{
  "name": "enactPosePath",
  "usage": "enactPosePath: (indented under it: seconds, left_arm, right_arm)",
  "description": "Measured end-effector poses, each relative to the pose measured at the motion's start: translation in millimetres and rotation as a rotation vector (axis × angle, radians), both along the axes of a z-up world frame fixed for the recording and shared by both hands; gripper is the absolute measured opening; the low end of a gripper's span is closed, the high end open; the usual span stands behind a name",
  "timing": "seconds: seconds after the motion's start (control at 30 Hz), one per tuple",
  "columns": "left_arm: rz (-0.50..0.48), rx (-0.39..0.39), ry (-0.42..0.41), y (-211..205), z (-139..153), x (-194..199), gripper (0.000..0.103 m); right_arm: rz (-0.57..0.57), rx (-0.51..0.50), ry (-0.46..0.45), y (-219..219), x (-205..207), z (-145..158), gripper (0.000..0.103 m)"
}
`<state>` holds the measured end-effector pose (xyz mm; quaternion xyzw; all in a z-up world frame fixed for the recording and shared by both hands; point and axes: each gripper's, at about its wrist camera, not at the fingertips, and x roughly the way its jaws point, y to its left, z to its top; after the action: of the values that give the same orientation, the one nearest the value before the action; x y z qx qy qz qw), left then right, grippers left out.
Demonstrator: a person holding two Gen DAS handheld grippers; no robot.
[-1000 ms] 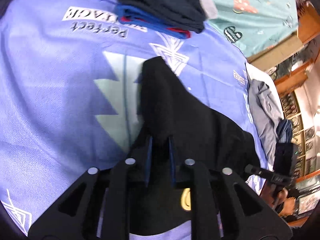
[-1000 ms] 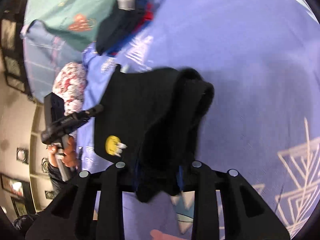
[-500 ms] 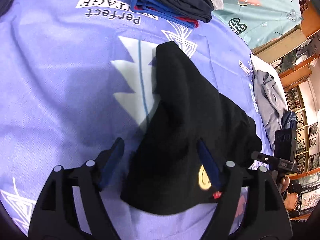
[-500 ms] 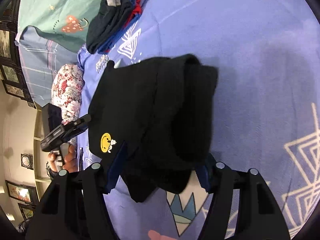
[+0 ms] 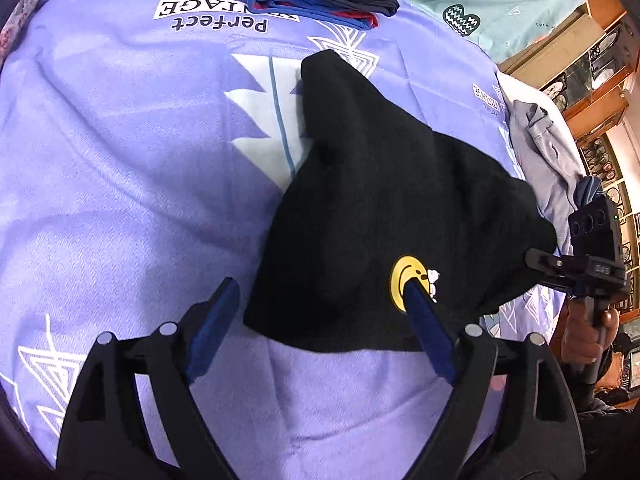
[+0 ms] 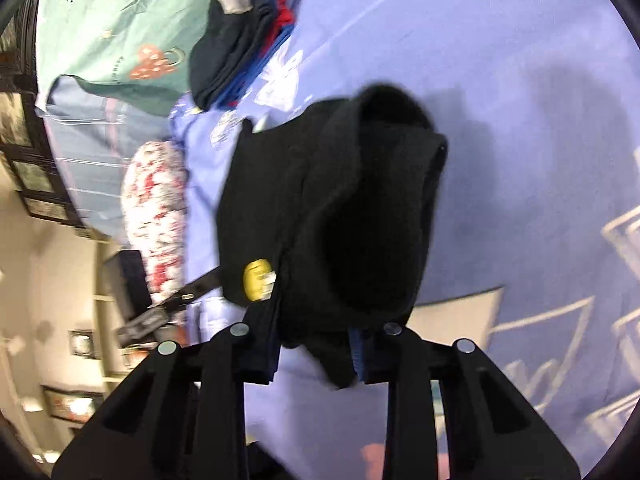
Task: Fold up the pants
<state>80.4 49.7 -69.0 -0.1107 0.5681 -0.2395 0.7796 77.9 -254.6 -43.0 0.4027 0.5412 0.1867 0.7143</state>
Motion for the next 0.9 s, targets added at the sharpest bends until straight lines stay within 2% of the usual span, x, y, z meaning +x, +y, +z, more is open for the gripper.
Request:
enactPosePath:
  seconds: [0.13, 0.2, 0.3, 0.37, 0.4, 0.47, 0.57, 0.7, 0.8, 0.83, 0.9]
  left_arm:
    - [0.009, 0.015, 0.012, 5.9, -6.2, -4.6, 0.086]
    - [0.027, 0.026, 0.022, 7.6, -11.4, -3.5, 0.086]
    - [0.043, 0.054, 0.041, 7.4, -21.4, 2.9, 0.086]
    - [0.035, 0.062, 0.051, 6.1, -26.5, 7.6, 0.086]
    - [0.035, 0.071, 0.059, 6.0, -29.7, 10.8, 0.086]
    - [0.039, 0.073, 0.074, 6.6, -32.5, 14.9, 0.086]
    - [0.037, 0.044, 0.054, 8.6, -26.3, 19.3, 0.086]
    - [0.0, -0.034, 0.031, 5.8, -18.9, 30.6, 0.087]
    - [-0.008, 0.0, 0.074, 1.2, -33.0, 46.7, 0.087]
    - [-0.005, -0.013, 0.083, 2.2, -34.4, 50.0, 0.088]
    - [-0.014, -0.027, 0.083, 2.3, -32.8, 55.0, 0.089]
  right_arm:
    - [0.02, 0.173, 0.007, 11.5, -5.3, 0.4, 0.028]
    - [0.012, 0.209, 0.015, 10.2, -10.6, -4.6, 0.028]
    - [-0.038, 0.058, 0.04, -2.6, -20.1, -18.4, 0.03]
    - [-0.061, -0.089, 0.066, -9.5, -24.1, -26.8, 0.044]
    - [-0.053, -0.11, 0.068, -9.9, -25.2, -28.6, 0.05]
    - [-0.027, -0.089, 0.044, -8.7, -26.4, -26.3, 0.061]
    - [0.011, -0.071, -0.022, -1.4, -23.4, -19.5, 0.063]
    - [0.005, -0.083, -0.048, 5.3, -15.8, -30.7, 0.063]
    - [-0.016, -0.06, -0.045, -0.1, -19.7, -34.9, 0.063]
    - [-0.019, -0.066, -0.043, -1.2, -21.2, -32.5, 0.063]
    - [-0.027, -0.121, -0.036, -6.9, -27.0, -26.5, 0.063]
